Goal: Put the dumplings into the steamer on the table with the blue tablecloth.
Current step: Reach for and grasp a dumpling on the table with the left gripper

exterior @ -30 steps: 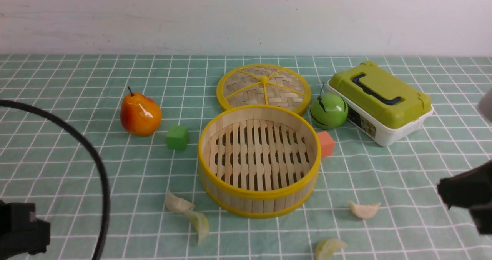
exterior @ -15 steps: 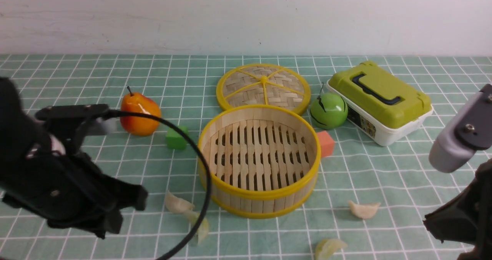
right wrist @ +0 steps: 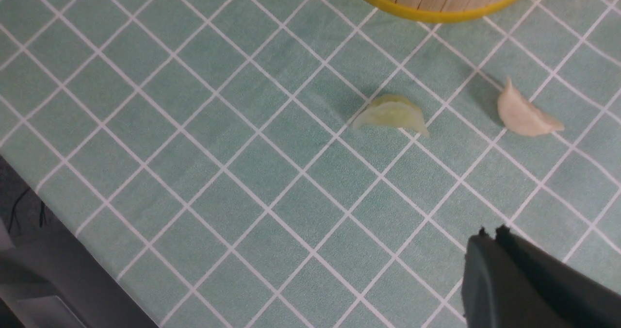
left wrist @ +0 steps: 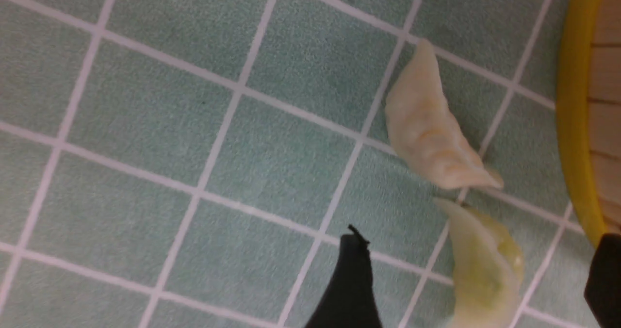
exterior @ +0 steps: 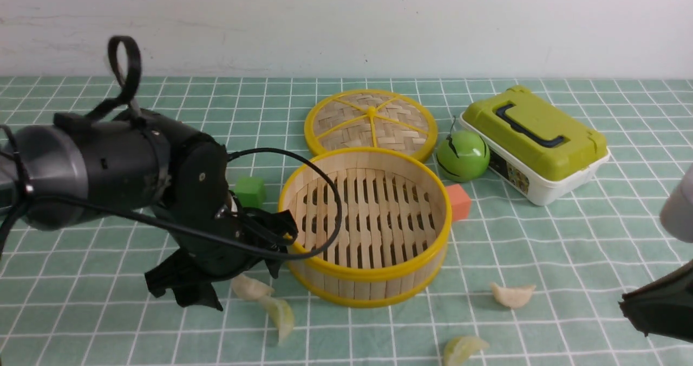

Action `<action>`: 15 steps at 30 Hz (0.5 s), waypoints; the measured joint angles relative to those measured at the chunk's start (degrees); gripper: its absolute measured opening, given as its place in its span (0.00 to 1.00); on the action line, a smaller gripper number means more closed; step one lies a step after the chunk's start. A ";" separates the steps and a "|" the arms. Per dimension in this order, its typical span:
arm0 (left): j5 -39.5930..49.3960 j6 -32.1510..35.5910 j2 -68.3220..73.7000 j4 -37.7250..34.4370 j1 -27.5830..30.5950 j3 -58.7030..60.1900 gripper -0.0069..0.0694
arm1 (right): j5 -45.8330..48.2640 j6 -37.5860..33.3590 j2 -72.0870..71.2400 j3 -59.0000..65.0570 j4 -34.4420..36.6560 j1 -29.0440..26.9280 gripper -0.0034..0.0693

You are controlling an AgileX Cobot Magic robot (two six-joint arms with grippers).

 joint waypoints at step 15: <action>-7.27 -17.22 6.40 10.26 0.05 -0.11 0.67 | -3.54 0.00 -6.63 6.25 0.13 0.00 0.05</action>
